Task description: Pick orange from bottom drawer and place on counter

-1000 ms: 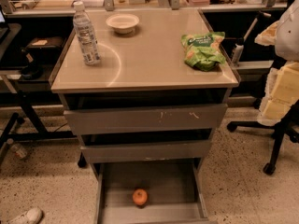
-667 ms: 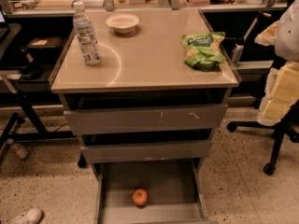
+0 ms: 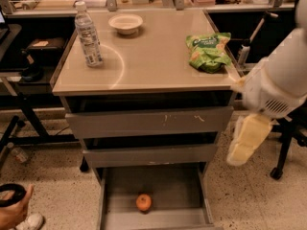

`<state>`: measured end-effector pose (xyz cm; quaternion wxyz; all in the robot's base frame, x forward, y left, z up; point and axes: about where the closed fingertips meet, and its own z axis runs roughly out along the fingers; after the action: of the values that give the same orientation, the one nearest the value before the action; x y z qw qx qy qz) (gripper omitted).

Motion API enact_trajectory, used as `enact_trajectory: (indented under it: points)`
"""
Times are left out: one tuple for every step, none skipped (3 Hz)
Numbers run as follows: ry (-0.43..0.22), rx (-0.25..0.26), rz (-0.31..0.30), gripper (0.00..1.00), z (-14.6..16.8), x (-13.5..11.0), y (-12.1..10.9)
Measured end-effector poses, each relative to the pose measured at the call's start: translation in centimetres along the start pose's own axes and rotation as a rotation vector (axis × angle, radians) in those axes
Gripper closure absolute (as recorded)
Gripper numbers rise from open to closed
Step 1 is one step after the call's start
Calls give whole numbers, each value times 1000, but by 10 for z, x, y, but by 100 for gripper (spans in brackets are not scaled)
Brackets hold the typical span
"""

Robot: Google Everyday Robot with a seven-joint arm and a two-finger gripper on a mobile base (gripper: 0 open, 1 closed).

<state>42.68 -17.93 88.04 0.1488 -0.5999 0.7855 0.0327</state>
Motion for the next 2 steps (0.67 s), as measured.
enact_trajectory:
  points:
    - [-19, -107, 19, 0, 95, -8, 22]
    - [-19, -198, 28, 0, 177, -13, 41]
